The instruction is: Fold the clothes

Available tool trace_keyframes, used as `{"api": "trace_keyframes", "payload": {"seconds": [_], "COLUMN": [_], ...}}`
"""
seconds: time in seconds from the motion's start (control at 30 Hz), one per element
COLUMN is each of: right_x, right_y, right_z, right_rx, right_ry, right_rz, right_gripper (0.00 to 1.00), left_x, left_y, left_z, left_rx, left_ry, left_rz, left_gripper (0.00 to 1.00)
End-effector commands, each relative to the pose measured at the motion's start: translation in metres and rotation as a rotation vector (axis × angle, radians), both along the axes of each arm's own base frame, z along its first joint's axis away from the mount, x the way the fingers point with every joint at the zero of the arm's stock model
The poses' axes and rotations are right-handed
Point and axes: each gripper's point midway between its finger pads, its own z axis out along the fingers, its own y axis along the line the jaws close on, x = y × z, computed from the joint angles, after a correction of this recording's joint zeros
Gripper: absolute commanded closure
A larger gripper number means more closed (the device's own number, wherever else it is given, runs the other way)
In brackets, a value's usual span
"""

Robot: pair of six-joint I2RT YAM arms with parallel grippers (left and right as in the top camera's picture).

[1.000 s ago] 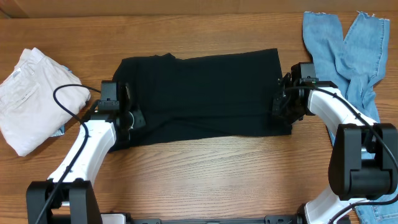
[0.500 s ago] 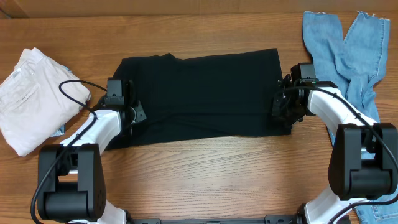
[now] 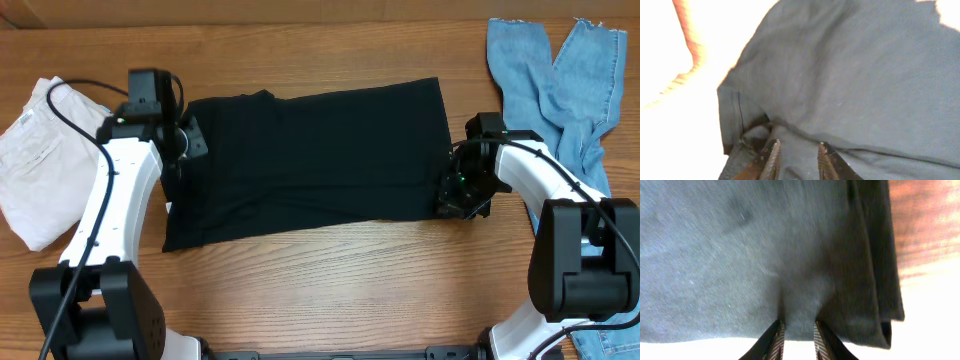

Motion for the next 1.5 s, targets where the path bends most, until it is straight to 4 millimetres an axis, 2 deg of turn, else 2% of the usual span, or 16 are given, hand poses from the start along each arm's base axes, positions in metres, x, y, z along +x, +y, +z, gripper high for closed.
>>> {"api": "trace_keyframes", "payload": {"seconds": [0.0,0.17,0.27,0.33,0.37,0.4,0.43,0.47,0.53,0.6,0.9,1.07,1.27,1.33,1.37,1.47], "right_x": [-0.006,-0.004,0.001,0.009,0.021,0.026,0.031,0.040,0.045,0.046,0.030,0.028,0.030,0.031,0.032,0.034], "right_y": [0.010,0.020,0.019,0.018,0.014,0.014,0.014,0.014,0.014,0.015,0.014,0.014,0.014,0.014,0.014,0.014], "right_z": [0.002,0.005,0.023,0.043,0.073,0.086,0.101,0.129,0.151,0.164,0.165,0.165,0.165,0.166,0.166,0.166], "right_rx": [0.014,0.015,0.014,0.013,0.001,-0.001,0.000,0.001,0.001,0.006,0.004,0.004,0.004,0.005,0.005,0.005], "right_ry": [0.028,0.008,-0.028,-0.087,-0.178,-0.219,-0.263,-0.344,-0.404,-0.435,-0.387,-0.377,-0.386,-0.391,-0.394,-0.403], "right_rz": [0.008,0.048,0.056,0.063,0.065,0.074,0.081,0.085,0.084,0.084,0.084,0.084,0.083,0.083,0.084,0.083], "right_gripper": [0.77,0.77,0.77,0.75,0.69,0.63,0.50,0.24,0.11,0.10,0.11,0.13,0.14,0.14,0.14,0.16], "left_x": [0.010,0.020,0.030,0.038,0.047,0.052,0.058,0.071,0.086,0.101,0.159,0.178,0.173,0.170,0.169,0.163], "left_y": [0.000,0.000,-0.003,-0.003,-0.002,-0.001,-0.001,0.002,0.004,0.004,0.011,0.014,0.012,0.008,0.007,0.002], "left_z": [0.031,0.045,0.055,0.062,0.066,0.066,0.065,0.060,0.052,0.044,-0.025,-0.055,-0.106,-0.113,-0.113,-0.115], "left_rx": [0.006,-0.006,-0.021,-0.025,-0.023,-0.027,-0.032,-0.050,-0.082,-0.122,-0.209,-0.213,-0.242,-0.250,-0.252,-0.263], "left_ry": [-0.061,-0.105,-0.149,-0.171,-0.183,-0.184,-0.184,-0.180,-0.177,-0.177,-0.128,-0.113,-0.029,-0.010,-0.005,0.022], "left_rz": [-0.036,-0.018,-0.036,-0.058,-0.080,-0.091,-0.105,-0.124,-0.146,-0.177,-0.240,-0.237,-0.222,-0.226,-0.227,-0.231], "left_gripper": [0.62,0.45,0.34,0.28,0.25,0.24,0.22,0.22,0.20,0.20,0.16,0.16,0.17,0.19,0.22,0.43]}}
